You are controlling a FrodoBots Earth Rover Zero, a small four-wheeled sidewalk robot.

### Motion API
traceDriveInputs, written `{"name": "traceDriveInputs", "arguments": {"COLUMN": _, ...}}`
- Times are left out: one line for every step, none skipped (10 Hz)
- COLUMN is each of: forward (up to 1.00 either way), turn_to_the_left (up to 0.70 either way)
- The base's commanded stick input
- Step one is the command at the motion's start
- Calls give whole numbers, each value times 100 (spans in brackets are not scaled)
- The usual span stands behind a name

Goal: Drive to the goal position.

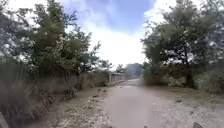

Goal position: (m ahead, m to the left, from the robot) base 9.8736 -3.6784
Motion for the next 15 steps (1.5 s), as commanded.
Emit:
{"name": "traceDriveInputs", "arguments": {"forward": 60, "turn_to_the_left": 0}}
{"name": "traceDriveInputs", "arguments": {"forward": 60, "turn_to_the_left": 0}}
{"name": "traceDriveInputs", "arguments": {"forward": 60, "turn_to_the_left": 0}}
{"name": "traceDriveInputs", "arguments": {"forward": 60, "turn_to_the_left": 0}}
{"name": "traceDriveInputs", "arguments": {"forward": 67, "turn_to_the_left": 0}}
{"name": "traceDriveInputs", "arguments": {"forward": 70, "turn_to_the_left": 0}}
{"name": "traceDriveInputs", "arguments": {"forward": 70, "turn_to_the_left": 0}}
{"name": "traceDriveInputs", "arguments": {"forward": 70, "turn_to_the_left": 0}}
{"name": "traceDriveInputs", "arguments": {"forward": 70, "turn_to_the_left": 0}}
{"name": "traceDriveInputs", "arguments": {"forward": 70, "turn_to_the_left": 0}}
{"name": "traceDriveInputs", "arguments": {"forward": 70, "turn_to_the_left": 0}}
{"name": "traceDriveInputs", "arguments": {"forward": 70, "turn_to_the_left": 0}}
{"name": "traceDriveInputs", "arguments": {"forward": 70, "turn_to_the_left": 0}}
{"name": "traceDriveInputs", "arguments": {"forward": 70, "turn_to_the_left": -2}}
{"name": "traceDriveInputs", "arguments": {"forward": 70, "turn_to_the_left": -13}}
